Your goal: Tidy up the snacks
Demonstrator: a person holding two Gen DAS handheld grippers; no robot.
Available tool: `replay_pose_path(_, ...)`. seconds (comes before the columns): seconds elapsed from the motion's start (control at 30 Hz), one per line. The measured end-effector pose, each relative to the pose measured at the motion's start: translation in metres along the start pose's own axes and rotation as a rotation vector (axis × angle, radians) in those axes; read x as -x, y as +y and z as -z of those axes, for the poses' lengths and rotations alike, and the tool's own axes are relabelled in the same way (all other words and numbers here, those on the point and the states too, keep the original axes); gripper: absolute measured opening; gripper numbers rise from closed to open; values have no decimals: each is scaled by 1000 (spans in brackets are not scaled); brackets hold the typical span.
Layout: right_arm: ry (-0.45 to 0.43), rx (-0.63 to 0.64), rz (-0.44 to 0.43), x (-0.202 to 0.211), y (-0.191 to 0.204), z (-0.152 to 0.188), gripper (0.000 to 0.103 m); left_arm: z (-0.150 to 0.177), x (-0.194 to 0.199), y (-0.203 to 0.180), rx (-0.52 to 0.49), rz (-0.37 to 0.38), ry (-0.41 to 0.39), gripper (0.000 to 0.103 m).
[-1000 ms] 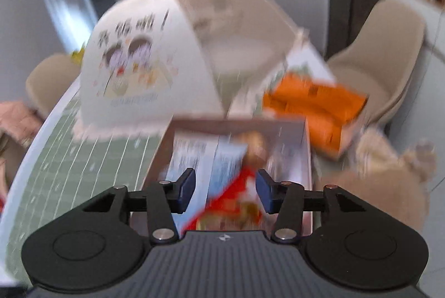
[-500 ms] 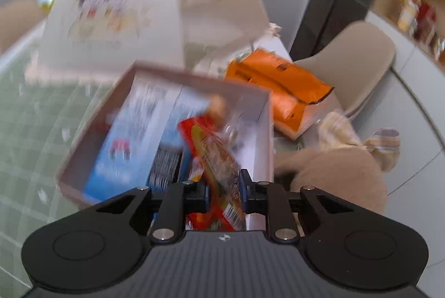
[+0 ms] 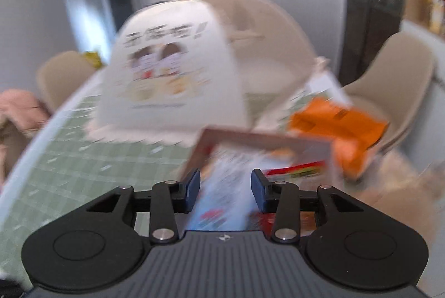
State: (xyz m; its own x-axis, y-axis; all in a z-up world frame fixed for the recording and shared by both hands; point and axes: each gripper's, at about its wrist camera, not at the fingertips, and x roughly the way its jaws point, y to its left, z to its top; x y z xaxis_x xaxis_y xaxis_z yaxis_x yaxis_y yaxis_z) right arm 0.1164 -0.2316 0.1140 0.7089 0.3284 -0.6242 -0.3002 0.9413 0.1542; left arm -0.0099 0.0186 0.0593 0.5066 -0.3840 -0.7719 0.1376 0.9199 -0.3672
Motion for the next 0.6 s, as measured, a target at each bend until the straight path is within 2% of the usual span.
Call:
replay_pose_path(0.17, 11, -20, 19, 32, 18, 59, 47, 2, -5, 4, 12, -7, -15, 68)
replay_pose_path(0.23, 7, -49, 54, 42, 24, 80, 52, 3, -10, 1, -15, -19, -28, 68)
replay_pose_path(0.3, -4, -61, 117, 47, 33, 97, 62, 4, -15, -2, -55, -43, -51, 68)
replay_pose_path(0.47, 46, -20, 227, 30, 61, 132, 66, 6, -34, -3, -162, -133, -127, 68)
replay_pose_path(0.6, 78, -38, 235, 8, 69, 144, 66, 10, -49, -3, -231, -180, -179, 68)
